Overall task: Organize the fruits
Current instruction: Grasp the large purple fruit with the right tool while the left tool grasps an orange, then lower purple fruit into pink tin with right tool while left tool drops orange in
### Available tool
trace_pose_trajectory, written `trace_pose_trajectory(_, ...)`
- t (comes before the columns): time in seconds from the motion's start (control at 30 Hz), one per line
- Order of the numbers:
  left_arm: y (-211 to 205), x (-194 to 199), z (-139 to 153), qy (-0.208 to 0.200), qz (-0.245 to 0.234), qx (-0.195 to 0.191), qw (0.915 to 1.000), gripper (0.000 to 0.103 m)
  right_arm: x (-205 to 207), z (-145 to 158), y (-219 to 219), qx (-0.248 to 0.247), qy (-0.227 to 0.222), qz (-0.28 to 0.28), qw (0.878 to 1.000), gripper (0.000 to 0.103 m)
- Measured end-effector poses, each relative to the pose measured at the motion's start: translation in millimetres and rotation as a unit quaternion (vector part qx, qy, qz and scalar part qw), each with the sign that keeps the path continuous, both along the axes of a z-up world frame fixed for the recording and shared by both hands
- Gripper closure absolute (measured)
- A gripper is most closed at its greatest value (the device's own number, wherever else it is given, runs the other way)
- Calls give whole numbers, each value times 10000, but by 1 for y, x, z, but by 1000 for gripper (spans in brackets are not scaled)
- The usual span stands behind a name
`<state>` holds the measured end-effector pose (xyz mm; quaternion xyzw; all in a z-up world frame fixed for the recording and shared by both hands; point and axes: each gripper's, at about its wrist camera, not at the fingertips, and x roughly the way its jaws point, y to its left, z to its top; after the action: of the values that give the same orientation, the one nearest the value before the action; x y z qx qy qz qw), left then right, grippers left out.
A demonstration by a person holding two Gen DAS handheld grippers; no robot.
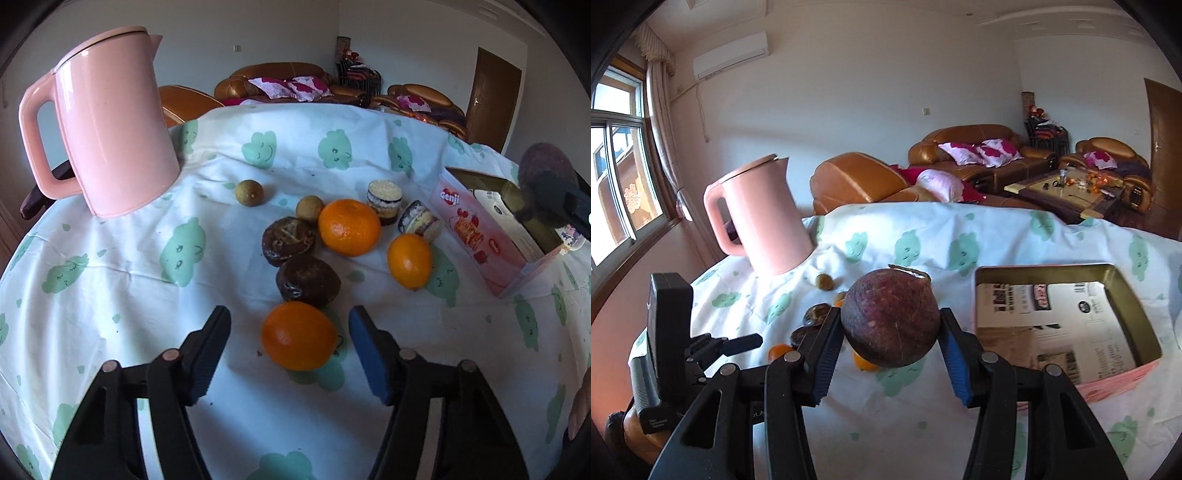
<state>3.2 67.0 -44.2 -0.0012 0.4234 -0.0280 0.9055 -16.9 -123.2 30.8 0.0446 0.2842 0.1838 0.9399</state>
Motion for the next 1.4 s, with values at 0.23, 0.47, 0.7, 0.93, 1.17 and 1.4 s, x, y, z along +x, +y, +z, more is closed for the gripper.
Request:
trace_pose_trajectory(0.23, 6, -4, -1, -43, 108, -162, 9998, 62, 11, 2, -38, -46, -14, -398, 9992, 50)
trace_pose_trajectory(0.47, -19, -9, 40, -867, -299, -430, 9949, 62, 17, 1, -85, -162, -82, -1016, 9947, 50)
trace_pose_trajectory(0.7, -106, 10, 71, -1304, -1282, -625, 9811, 62, 35, -15, -140, -44, 320, -1407, 9895, 50)
trace_pose_trajectory(0.93, -190, 37, 52, -867, -1851, -545, 9774, 61, 50, -36, -162, 139, 808, -1507, 9852, 50)
trace_pose_trajectory(1.17, -211, 47, 31, -482, -1895, -504, 9794, 61, 57, -45, -159, 43, 964, -1428, 9850, 50)
trace_pose_trajectory(1.4, -207, 44, 30, -710, -1636, -313, 9835, 25, 57, -46, -158, 4, 987, -1482, 9840, 49)
